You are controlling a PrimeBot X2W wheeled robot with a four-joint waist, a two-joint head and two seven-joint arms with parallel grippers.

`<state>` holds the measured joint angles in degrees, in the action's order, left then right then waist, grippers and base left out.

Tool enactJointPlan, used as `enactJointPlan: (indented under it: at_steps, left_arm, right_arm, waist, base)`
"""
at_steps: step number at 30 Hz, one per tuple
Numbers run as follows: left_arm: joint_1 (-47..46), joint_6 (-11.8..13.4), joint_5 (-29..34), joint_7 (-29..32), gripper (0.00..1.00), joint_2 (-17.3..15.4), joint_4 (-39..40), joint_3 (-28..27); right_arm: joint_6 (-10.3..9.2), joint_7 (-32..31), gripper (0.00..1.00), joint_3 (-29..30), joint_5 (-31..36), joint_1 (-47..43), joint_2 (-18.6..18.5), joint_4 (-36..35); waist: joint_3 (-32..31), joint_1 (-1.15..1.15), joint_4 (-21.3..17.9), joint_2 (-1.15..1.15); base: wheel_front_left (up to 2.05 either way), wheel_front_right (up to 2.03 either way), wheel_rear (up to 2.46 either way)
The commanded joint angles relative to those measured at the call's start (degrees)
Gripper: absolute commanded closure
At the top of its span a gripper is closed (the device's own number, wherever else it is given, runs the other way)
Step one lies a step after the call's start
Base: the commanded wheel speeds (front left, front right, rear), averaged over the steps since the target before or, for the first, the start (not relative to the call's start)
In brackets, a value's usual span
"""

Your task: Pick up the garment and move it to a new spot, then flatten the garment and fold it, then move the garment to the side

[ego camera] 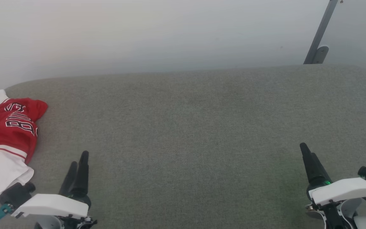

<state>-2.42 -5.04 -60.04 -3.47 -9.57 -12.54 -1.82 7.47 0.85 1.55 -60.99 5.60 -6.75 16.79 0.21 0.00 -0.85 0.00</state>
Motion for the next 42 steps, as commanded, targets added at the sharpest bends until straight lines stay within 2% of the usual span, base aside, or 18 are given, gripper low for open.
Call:
enactJointPlan:
  at_steps: [1, 15, 42]
  left_arm:
    - [-0.1, -0.4, 1.7, -0.6, 0.0, -0.8, 0.8, -0.4]
    - [1.1, -1.8, 11.0, -3.1, 0.0, -1.9, 0.8, -1.4]
    - [2.7, -2.4, 25.9, -7.2, 0.0, -3.3, 2.2, -0.8]
  right_arm:
    - [0.01, 0.6, 0.0, 0.0, 1.5, 1.5, -0.6, -0.6]
    - [0.02, 2.2, 0.0, 0.2, 9.8, 1.3, -1.0, -0.8]
    - [0.02, 4.6, 0.0, -1.7, 22.5, 1.9, -2.2, -0.8]
  waist:
    - [0.0, 0.0, 0.0, 0.0]
    - [0.0, 0.0, -0.1, 0.0]
    - [0.0, 0.0, -0.4, 0.0]
  base:
    - [0.0, 0.0, 0.0]
    - [0.0, 0.0, 0.0]
    - [0.0, 0.0, 0.0]
